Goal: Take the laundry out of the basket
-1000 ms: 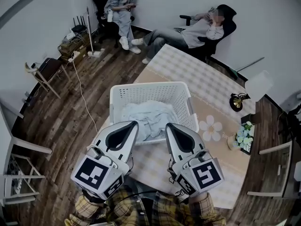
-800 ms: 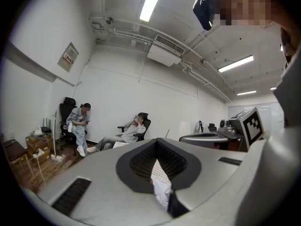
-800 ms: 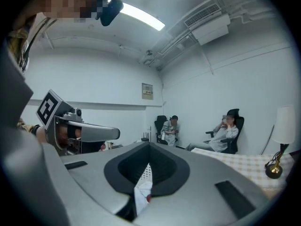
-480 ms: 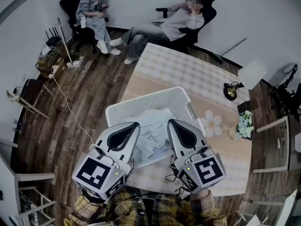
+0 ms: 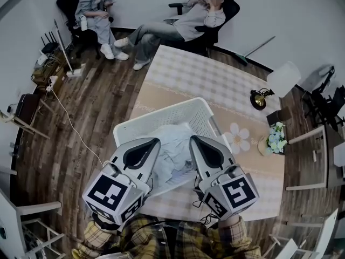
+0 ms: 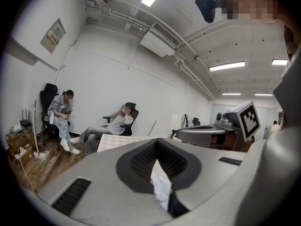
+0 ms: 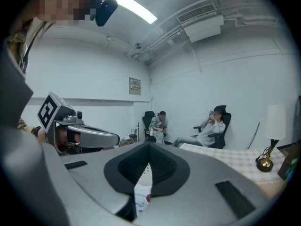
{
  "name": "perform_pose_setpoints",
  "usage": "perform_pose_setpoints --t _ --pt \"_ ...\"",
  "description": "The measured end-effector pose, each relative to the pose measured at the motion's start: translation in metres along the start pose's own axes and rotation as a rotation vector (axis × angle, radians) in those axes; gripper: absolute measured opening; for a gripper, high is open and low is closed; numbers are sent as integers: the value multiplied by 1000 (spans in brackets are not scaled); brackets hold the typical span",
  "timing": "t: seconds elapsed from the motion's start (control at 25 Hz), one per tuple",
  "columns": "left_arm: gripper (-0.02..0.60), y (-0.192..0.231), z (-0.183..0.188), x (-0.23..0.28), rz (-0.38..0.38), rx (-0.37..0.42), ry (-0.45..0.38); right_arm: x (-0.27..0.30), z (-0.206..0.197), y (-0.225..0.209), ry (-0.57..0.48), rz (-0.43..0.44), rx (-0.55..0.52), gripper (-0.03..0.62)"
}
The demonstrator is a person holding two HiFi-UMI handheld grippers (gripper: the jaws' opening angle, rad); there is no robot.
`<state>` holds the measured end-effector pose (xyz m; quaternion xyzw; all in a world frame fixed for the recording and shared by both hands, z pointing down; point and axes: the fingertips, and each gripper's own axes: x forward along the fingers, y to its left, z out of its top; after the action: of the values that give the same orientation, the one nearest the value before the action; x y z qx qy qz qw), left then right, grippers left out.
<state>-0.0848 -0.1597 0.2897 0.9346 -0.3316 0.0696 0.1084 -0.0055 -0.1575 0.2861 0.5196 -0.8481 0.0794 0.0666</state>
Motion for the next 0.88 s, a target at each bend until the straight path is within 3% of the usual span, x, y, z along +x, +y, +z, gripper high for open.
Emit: perform_pose_setpoints --t 0.6,0.88 --pt "17 7 -14 34 28 -49 42 5 -29 -37 121 56 15 37" --pt "132 1 -40 64 -5 -16 155 9 -64 -43 291 192 -75 132"
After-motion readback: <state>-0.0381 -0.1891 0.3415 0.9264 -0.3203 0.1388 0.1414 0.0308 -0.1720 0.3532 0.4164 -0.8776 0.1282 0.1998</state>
